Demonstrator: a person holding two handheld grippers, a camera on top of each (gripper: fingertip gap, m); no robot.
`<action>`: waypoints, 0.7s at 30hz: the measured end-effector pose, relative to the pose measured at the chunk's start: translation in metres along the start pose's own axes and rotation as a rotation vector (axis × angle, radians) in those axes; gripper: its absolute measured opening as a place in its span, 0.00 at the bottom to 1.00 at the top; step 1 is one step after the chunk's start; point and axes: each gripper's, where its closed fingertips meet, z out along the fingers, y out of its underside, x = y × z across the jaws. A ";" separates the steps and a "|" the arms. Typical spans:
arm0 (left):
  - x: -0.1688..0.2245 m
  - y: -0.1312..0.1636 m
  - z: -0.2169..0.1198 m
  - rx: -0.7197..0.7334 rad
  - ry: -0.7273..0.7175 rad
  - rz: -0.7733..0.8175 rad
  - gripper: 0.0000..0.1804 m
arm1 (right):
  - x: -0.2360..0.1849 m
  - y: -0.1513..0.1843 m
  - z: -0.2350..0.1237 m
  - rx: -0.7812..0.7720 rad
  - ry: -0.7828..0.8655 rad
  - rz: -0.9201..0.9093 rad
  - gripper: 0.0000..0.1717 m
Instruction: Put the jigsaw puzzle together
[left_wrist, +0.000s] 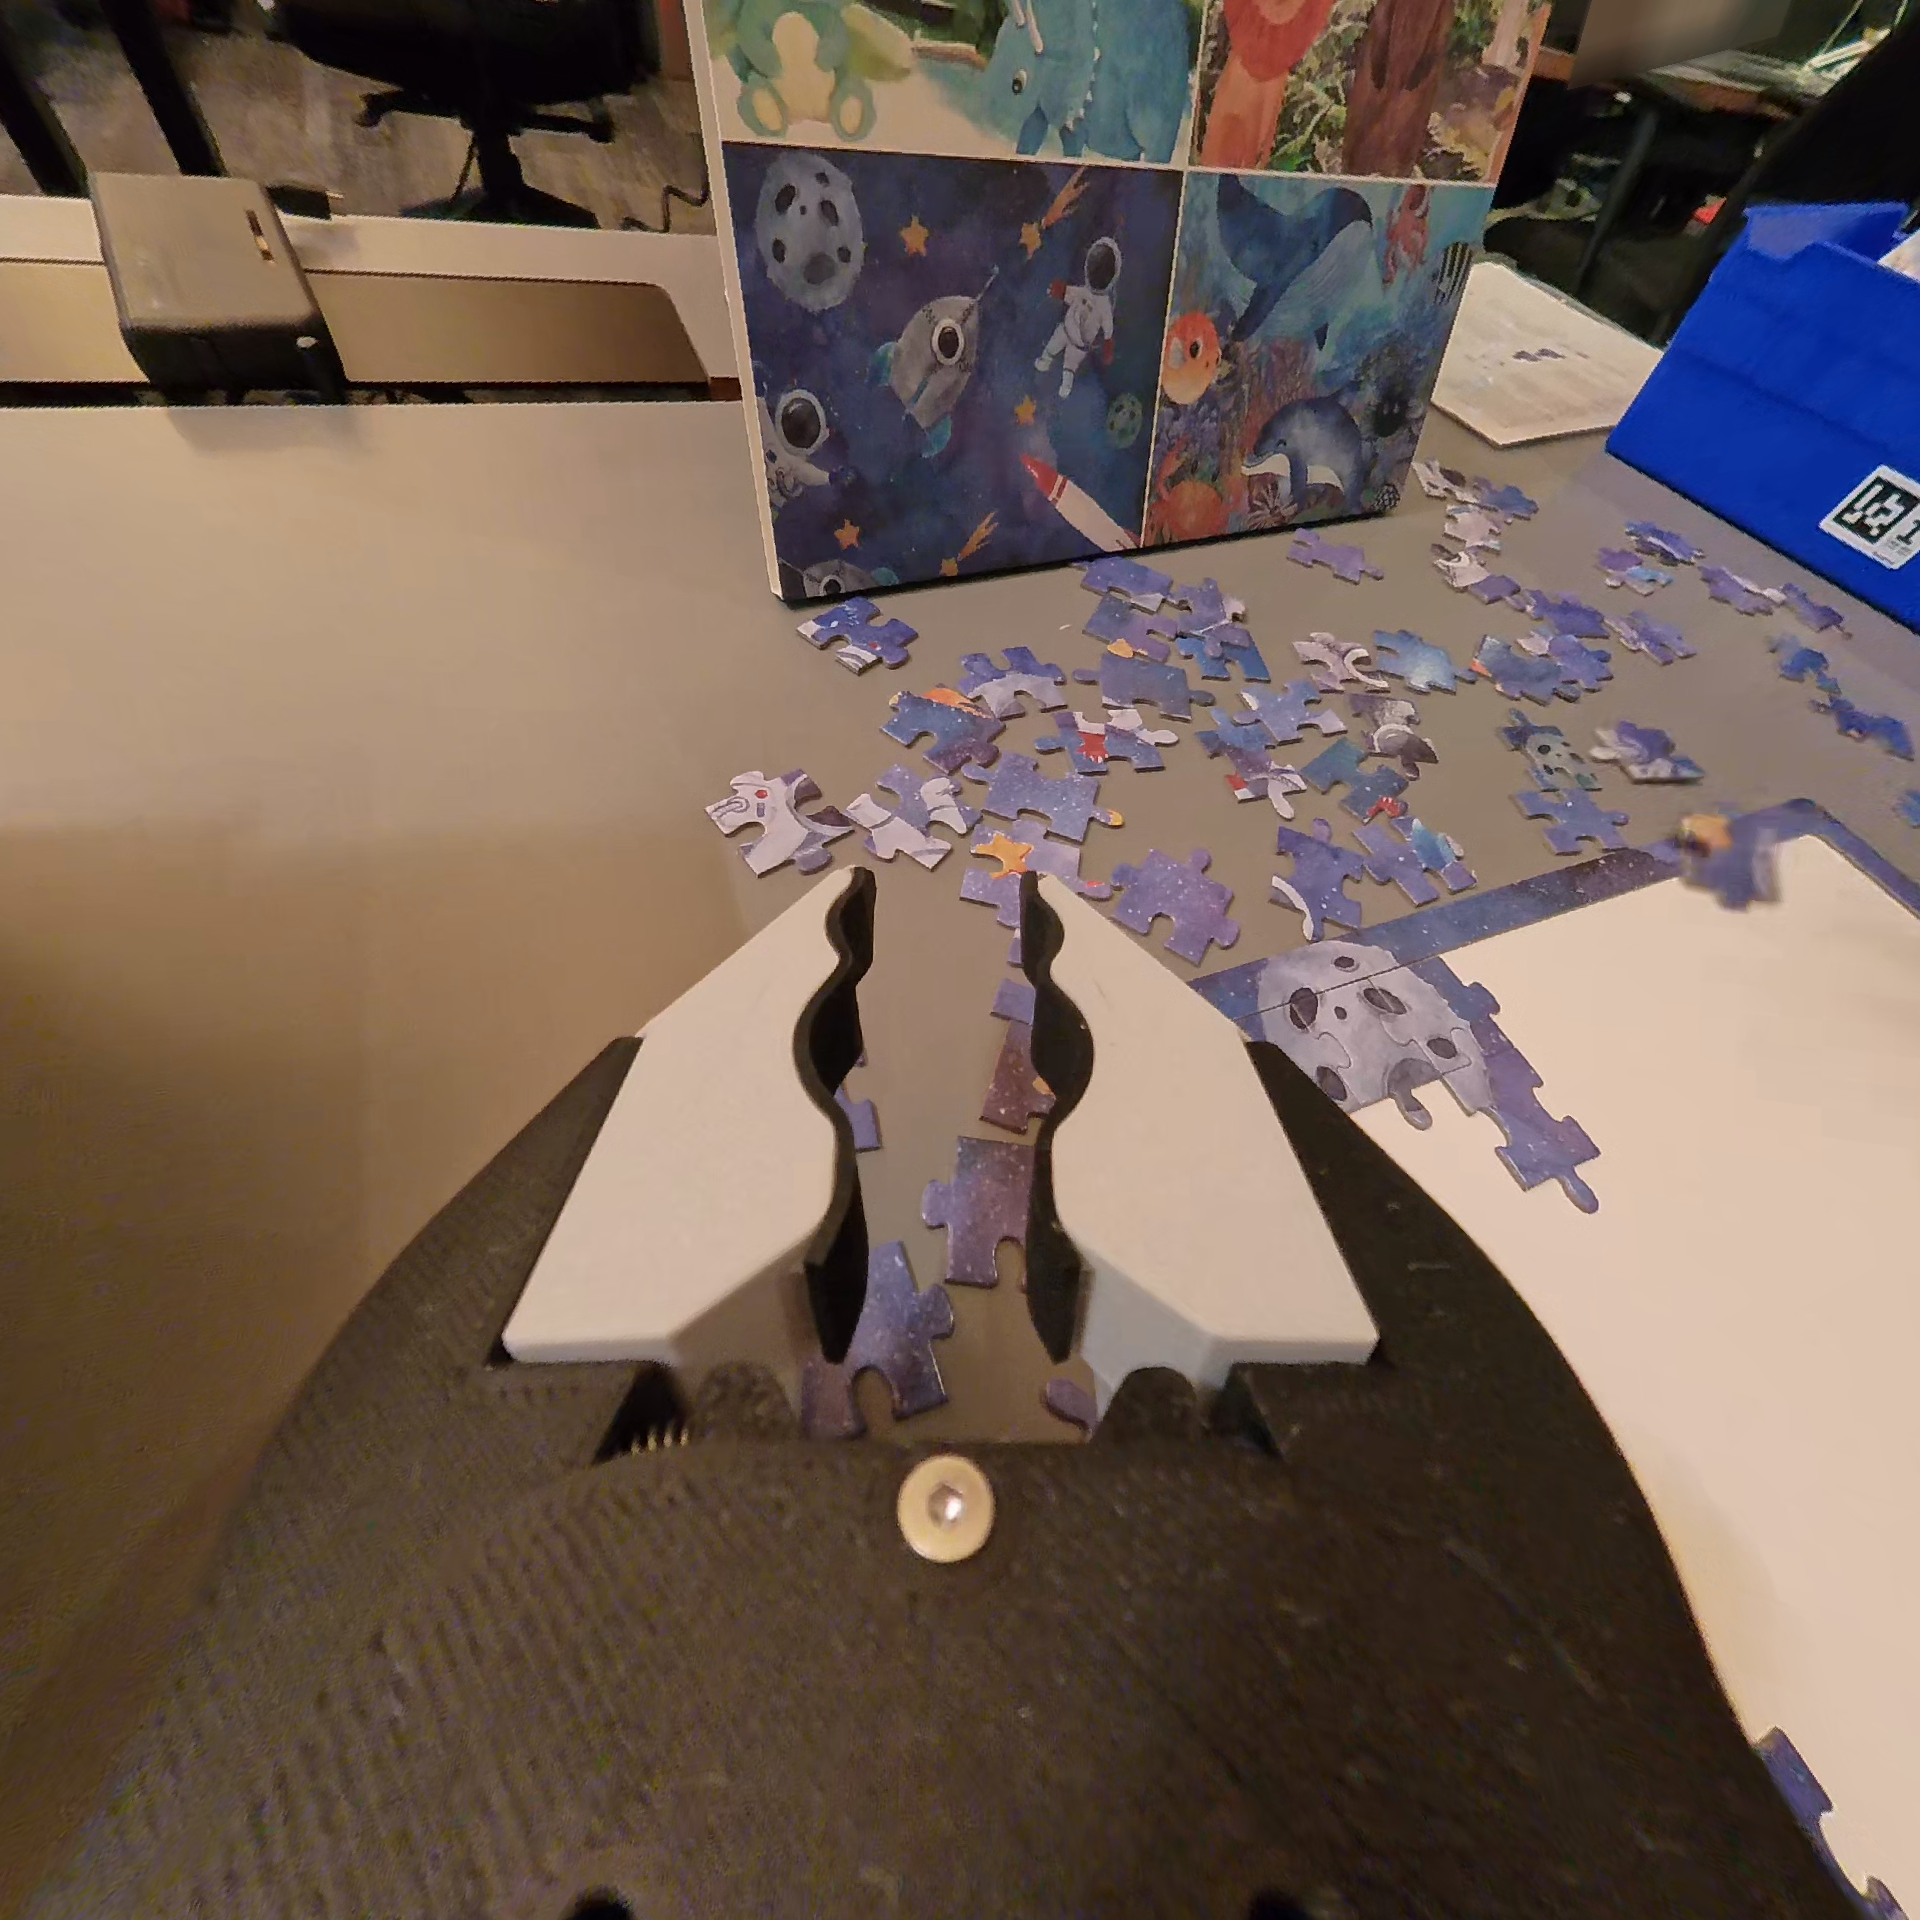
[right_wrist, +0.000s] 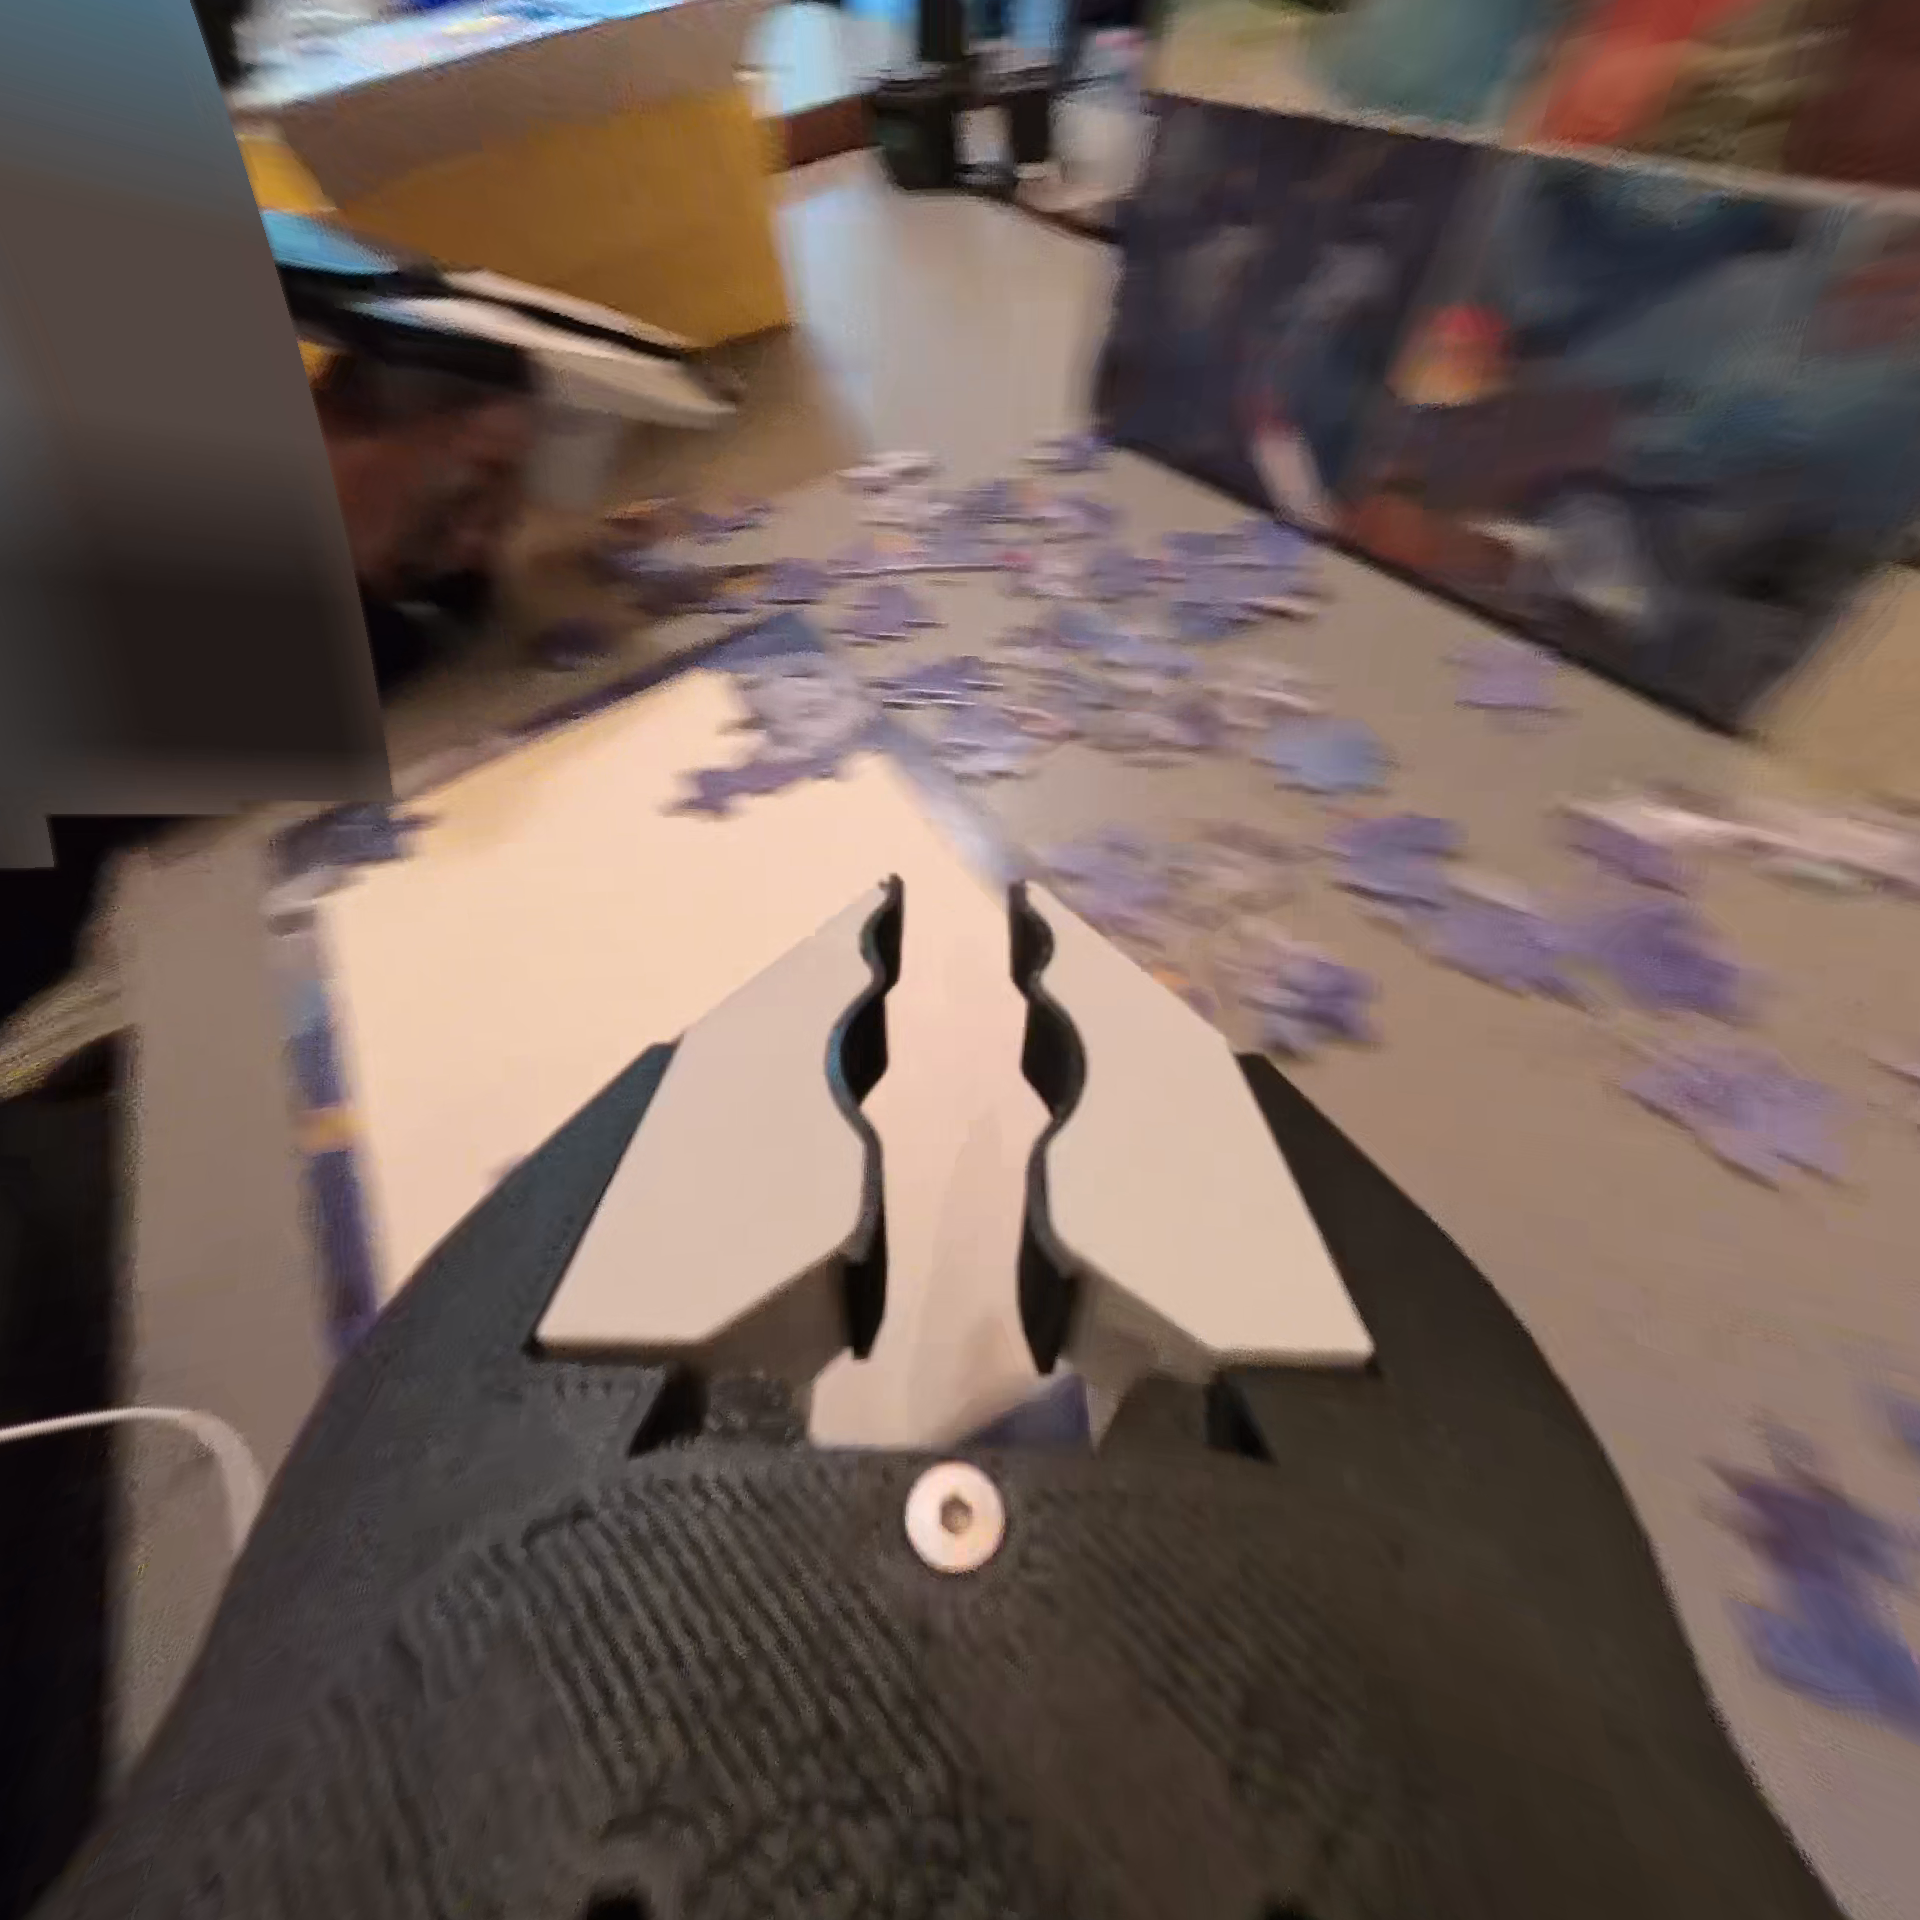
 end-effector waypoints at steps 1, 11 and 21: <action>0.000 0.000 0.000 -0.001 -0.002 0.004 0.14 | -0.031 0.000 0.015 -0.017 -0.095 -0.009 0.13; 0.002 -0.002 -0.003 0.021 0.008 0.003 0.14 | 0.041 -0.003 -0.009 -0.049 0.232 -0.071 0.16; 0.001 -0.002 -0.002 0.014 0.006 0.000 0.14 | 0.128 0.002 -0.072 0.059 0.307 0.100 0.23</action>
